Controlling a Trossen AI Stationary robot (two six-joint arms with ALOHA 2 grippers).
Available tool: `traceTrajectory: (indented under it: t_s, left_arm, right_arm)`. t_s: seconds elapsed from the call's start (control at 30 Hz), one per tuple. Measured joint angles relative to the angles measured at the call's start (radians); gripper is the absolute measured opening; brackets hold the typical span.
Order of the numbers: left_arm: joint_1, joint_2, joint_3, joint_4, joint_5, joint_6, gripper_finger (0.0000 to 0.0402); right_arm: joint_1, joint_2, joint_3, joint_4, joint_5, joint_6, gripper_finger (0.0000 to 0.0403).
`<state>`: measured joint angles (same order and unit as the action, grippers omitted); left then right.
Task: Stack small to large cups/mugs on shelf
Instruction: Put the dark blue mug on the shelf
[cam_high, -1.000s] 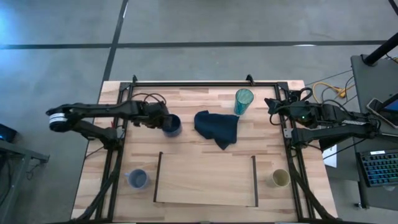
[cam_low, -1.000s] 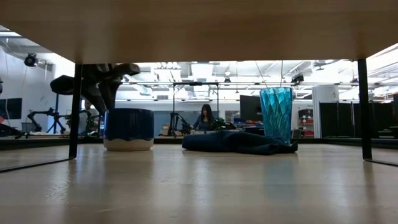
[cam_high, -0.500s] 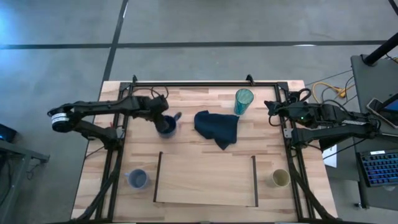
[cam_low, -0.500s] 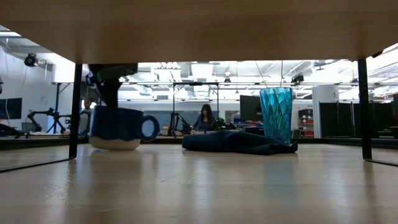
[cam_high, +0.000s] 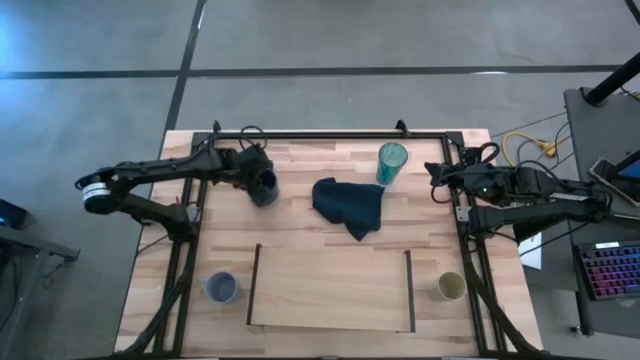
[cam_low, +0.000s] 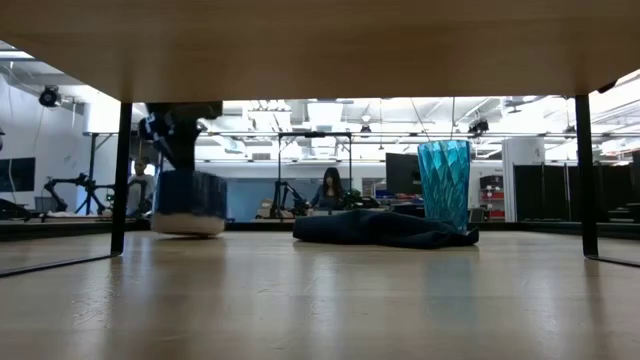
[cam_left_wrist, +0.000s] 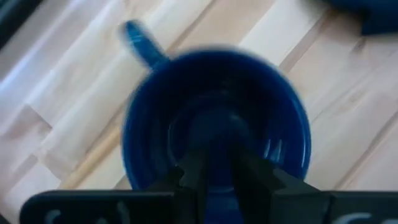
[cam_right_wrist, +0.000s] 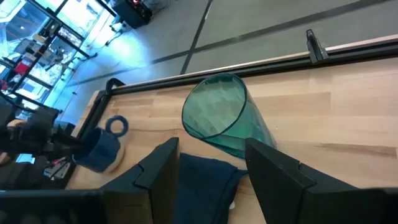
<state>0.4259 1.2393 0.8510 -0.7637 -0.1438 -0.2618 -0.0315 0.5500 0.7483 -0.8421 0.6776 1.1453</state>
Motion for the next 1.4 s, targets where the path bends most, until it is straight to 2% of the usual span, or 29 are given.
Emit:
traceTrajectory:
  t_s: [0.5, 0.73, 0.97, 1.2, 1.3, 1.4]
  left_arm:
    - [0.0, 0.004, -0.075, -0.013, -0.007, -0.023, 0.0054]
    - [-0.001, -0.02, -0.022, -0.001, -0.016, -0.047, 0.0054]
    - [0.015, -0.036, 0.001, 0.012, -0.137, -0.039, 0.0054]
    - [0.124, -0.027, 0.04, 0.122, -0.061, 0.064, 0.0054]
    - [0.223, 0.007, 0.066, 0.151, -0.041, 0.139, 0.0054]
    - [0.331, 0.072, 0.077, 0.141, 0.054, 0.164, 0.0054]
  right_arm:
    - [0.0, 0.001, 0.0, -0.032, 0.003, 0.007, 0.0176]
    - [0.0, 0.001, 0.0, -0.038, 0.004, 0.007, 0.0176]
    - [0.0, 0.001, 0.0, -0.038, 0.004, 0.008, 0.0176]
    - [0.0, 0.001, 0.0, -0.038, -0.004, 0.056, 0.0176]
    - [0.0, 0.001, 0.0, -0.037, -0.004, 0.083, 0.0176]
    - [0.0, 0.001, 0.0, -0.037, -0.004, 0.109, 0.0176]
